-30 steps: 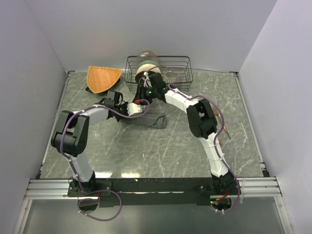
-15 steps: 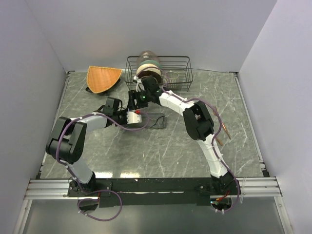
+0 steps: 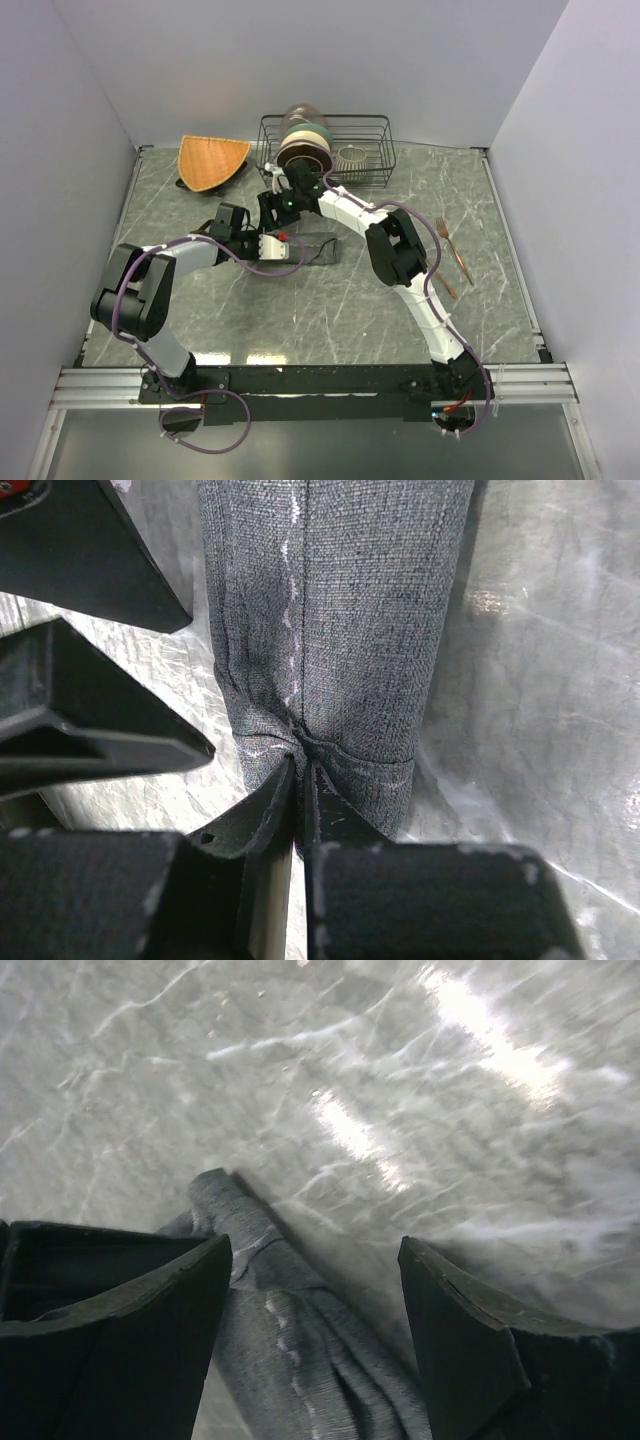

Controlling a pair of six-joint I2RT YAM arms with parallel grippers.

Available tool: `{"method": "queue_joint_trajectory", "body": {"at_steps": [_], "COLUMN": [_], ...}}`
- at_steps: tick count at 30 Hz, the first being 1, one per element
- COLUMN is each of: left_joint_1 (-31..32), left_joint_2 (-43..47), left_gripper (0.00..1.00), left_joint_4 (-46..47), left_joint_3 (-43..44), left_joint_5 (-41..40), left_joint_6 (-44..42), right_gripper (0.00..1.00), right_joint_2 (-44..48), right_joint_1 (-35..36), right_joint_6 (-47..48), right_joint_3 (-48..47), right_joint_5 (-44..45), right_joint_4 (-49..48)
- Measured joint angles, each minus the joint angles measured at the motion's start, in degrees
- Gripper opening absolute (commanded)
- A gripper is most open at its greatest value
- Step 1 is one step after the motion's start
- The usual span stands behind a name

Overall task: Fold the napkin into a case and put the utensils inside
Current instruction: Smooth out the smaller rectangle-folded napkin at the center of the board.

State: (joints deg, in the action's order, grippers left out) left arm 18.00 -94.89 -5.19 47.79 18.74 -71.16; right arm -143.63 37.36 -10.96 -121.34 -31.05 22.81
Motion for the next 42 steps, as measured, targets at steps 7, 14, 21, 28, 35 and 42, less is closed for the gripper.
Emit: {"method": "queue_joint_trajectory", "body": {"at_steps": [7,14,21,28,35,42], "left_joint_1": [0.0,0.0,0.1,1.4,2.9,3.3], "left_joint_2": [0.2,0.2,0.9,3.2,4.6,4.6], "left_gripper": [0.18,0.16,0.16,0.16,0.17,0.23], "left_joint_4": [-0.5,-1.3,-2.9,-5.9,-6.4,-6.3], "left_joint_3": [-0.1,0.1,0.1,-1.2,-2.4,-2.4], "left_joint_5": [0.0,0.2,0.5,0.2,-1.5,-2.2], "left_joint_6": [-0.6,-1.0,-1.3,-0.5,1.4,1.8], "right_gripper": [0.66,0.68,0.62,0.46,0.41,0.41], "right_joint_2": [-0.2,-0.1,7.4,19.3,18.6,12.1], "right_joint_1": [0.0,-0.9,-6.7,-8.8,-7.5,-6.2], "right_joint_6": [1.5,-0.5,-3.5,-2.9,-2.7,-2.7], "right_joint_3": [-0.6,-0.9,5.6,13.9,17.2,17.0], "right_joint_5": [0.5,-0.4,-5.7,-10.3,-12.2,-11.8], "right_joint_4": [2.6,3.8,8.1,11.6,13.9,13.5]}}
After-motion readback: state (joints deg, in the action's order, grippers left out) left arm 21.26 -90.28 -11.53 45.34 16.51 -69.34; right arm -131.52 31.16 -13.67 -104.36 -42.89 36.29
